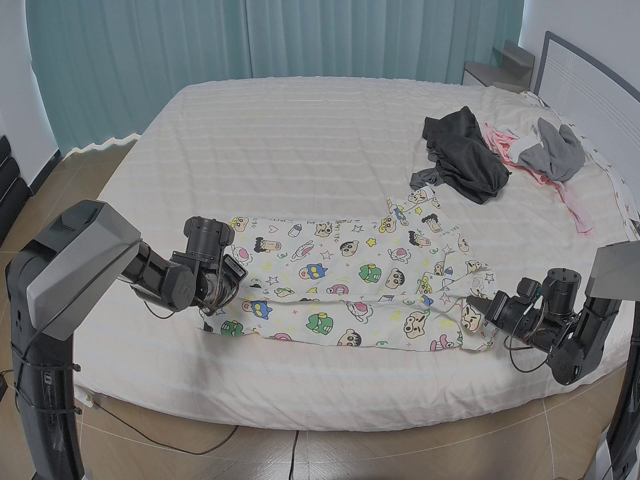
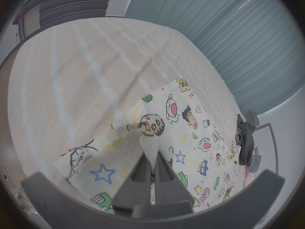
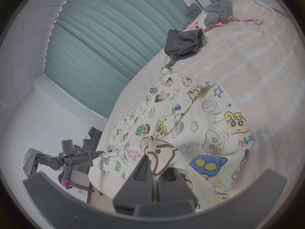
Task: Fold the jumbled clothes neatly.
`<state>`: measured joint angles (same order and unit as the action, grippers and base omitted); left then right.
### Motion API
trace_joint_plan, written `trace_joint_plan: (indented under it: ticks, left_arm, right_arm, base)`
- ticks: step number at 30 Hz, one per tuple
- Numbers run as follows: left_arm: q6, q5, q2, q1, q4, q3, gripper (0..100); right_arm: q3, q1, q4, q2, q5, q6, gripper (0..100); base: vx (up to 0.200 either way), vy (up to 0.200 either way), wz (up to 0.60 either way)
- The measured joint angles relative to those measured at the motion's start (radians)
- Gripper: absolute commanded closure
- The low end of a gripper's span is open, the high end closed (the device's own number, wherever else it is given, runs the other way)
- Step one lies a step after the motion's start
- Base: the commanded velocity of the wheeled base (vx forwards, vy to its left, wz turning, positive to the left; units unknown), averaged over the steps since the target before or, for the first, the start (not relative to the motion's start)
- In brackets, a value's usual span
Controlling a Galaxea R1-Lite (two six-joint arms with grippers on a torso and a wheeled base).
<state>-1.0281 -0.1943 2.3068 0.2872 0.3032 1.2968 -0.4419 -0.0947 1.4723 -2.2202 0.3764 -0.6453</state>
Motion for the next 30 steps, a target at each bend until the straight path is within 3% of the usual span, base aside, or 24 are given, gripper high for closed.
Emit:
trace_joint_plan:
  ticks: [6, 7, 15, 16, 25, 30]
  left_arm:
    - [-0.007, 0.0, 0.031, -0.015, 0.0, 0.03, 100]
    - [-0.007, 0.001, 0.034, -0.016, 0.0, 0.032, 0]
    - [-0.006, 0.001, 0.044, -0.016, 0.0, 0.044, 0]
    - [-0.007, 0.0, 0.044, -0.016, 0.0, 0.043, 0]
    - [-0.012, 0.005, -0.01, -0.032, 0.0, -0.027, 0]
    - [-0.038, 0.079, -0.099, -0.054, 0.008, -0.13, 0]
  right_arm:
    - [-0.013, 0.0, 0.027, -0.03, -0.01, -0.023, 100]
    - [-0.014, 0.001, 0.028, -0.034, -0.01, -0.023, 100]
    - [-0.018, 0.014, 0.031, -0.053, -0.008, -0.028, 100]
    - [-0.018, 0.014, 0.036, -0.058, -0.008, -0.033, 0]
    - [-0.029, 0.025, 0.073, -0.081, -0.022, -0.076, 0]
    - [-0.039, 0.058, 0.074, -0.081, -0.024, -0.081, 0]
  base:
    - [0.0, 0.0, 0.0]
    - [0.0, 0.0, 0.0]
    - [0.0, 0.0, 0.0]
    - [0.0, 0.0, 0.0]
    - [0.0, 0.0, 0.0]
    - [0.0, 0.0, 0.0]
